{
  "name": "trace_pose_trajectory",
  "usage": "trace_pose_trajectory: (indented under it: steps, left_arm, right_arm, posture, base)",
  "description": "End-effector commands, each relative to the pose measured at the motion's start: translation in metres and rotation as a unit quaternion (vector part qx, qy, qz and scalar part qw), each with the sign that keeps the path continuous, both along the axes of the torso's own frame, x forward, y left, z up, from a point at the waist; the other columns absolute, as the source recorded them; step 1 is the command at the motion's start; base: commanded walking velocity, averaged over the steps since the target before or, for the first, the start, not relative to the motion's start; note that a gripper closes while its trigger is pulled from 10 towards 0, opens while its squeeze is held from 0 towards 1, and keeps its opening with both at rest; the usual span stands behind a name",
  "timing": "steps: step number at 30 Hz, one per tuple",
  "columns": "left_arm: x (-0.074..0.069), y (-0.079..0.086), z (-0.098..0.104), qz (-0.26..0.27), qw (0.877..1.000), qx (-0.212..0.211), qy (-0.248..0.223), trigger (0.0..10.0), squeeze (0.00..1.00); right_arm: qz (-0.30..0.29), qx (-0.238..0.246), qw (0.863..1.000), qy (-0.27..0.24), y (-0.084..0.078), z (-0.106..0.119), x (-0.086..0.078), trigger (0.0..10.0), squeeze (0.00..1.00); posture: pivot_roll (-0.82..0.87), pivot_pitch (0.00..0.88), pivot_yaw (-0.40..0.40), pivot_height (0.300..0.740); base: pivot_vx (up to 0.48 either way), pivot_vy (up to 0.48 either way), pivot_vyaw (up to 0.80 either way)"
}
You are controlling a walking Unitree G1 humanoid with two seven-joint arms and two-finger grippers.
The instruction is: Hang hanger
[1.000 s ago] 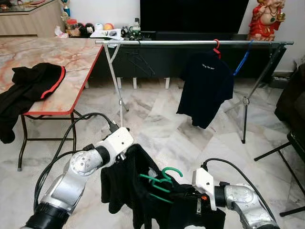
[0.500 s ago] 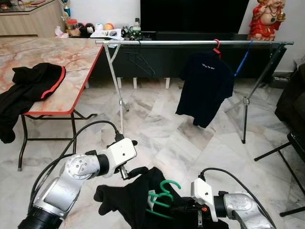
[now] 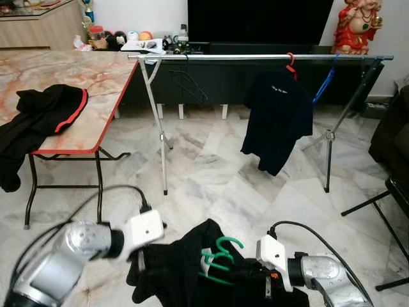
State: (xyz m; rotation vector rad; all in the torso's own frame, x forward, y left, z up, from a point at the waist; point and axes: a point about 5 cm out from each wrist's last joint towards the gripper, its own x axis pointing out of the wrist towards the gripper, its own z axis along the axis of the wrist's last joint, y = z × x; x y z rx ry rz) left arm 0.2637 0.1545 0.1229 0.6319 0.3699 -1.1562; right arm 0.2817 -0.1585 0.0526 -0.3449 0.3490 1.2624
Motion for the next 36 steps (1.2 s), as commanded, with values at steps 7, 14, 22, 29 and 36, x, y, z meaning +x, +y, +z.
trace_pose_trajectory:
  steps: [7,14,22,29,36]
  left_arm:
    - [0.009,-0.025,0.012,-0.003,0.998,-0.059,-0.033,10.0,0.00]
    - [0.008,-0.037,0.016,-0.021,0.996,-0.078,-0.031,10.0,0.00]
    - [0.008,-0.054,0.013,-0.042,0.995,-0.080,-0.036,10.0,0.00]
    - [0.017,-0.064,0.017,-0.021,0.993,-0.097,-0.070,10.0,0.00]
    - [0.022,-0.063,0.022,-0.011,0.991,-0.102,-0.084,10.0,0.00]
  right_arm:
    - [-0.022,-0.017,0.998,-0.050,0.001,0.006,0.011,0.0,0.00]
    - [-0.029,-0.026,0.997,-0.073,0.004,0.007,0.015,0.0,0.00]
    - [-0.044,-0.005,0.994,-0.103,0.009,0.017,0.025,0.0,0.00]
    - [-0.038,0.007,0.994,-0.098,0.010,0.017,0.024,0.0,0.00]
    - [-0.035,0.008,0.995,-0.091,0.009,0.014,0.021,0.0,0.00]
  posture:
    - [0.12,0.056,-0.014,0.740]
    - [0.12,0.056,-0.021,0.740]
    - [0.12,0.056,-0.022,0.740]
    - [0.12,0.056,-0.021,0.740]
    - [0.12,0.053,-0.019,0.740]
  base:
    - [0.000,0.000,0.00]
    - [0.000,0.000,0.00]
    - [0.000,0.000,0.00]
    - [0.000,0.000,0.00]
    - [0.000,0.000,0.00]
